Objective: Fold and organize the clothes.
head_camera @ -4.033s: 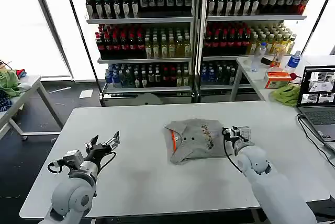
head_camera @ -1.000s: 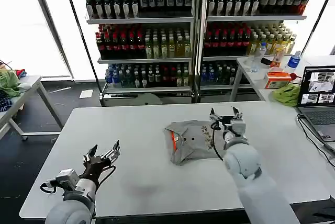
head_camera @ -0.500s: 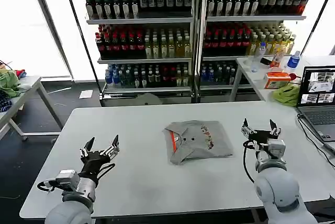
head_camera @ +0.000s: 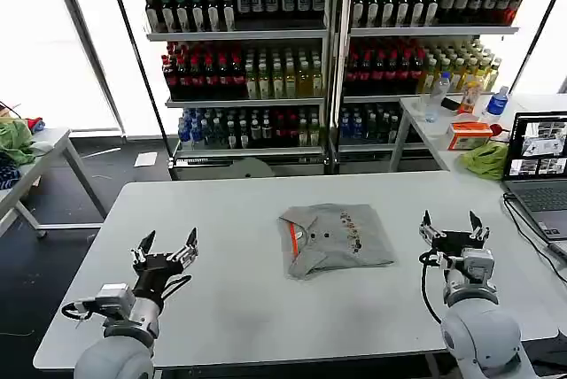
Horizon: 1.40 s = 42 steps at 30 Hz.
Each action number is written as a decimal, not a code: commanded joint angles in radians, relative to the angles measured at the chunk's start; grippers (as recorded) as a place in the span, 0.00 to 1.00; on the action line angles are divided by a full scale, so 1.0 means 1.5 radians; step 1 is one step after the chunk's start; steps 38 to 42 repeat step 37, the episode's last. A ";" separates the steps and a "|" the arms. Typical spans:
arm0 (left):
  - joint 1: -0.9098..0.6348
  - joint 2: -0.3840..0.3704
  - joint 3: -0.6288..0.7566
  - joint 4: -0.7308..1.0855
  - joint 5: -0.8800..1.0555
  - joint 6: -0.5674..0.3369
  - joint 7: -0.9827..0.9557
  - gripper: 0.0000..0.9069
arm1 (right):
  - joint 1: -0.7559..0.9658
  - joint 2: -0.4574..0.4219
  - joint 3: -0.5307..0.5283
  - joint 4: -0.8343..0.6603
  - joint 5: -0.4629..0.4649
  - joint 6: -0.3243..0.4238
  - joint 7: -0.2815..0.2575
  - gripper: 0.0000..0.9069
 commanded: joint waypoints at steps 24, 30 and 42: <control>-0.001 -0.006 -0.011 0.013 0.007 0.012 0.025 1.00 | -0.028 -0.055 -0.014 0.006 0.017 -0.001 -0.018 1.00; 0.006 -0.004 -0.017 0.008 0.005 0.018 0.032 1.00 | -0.032 -0.069 -0.009 0.006 0.017 -0.002 -0.051 1.00; 0.006 -0.003 -0.018 0.008 0.004 0.023 0.033 1.00 | -0.036 -0.093 0.004 0.011 0.016 -0.003 -0.102 1.00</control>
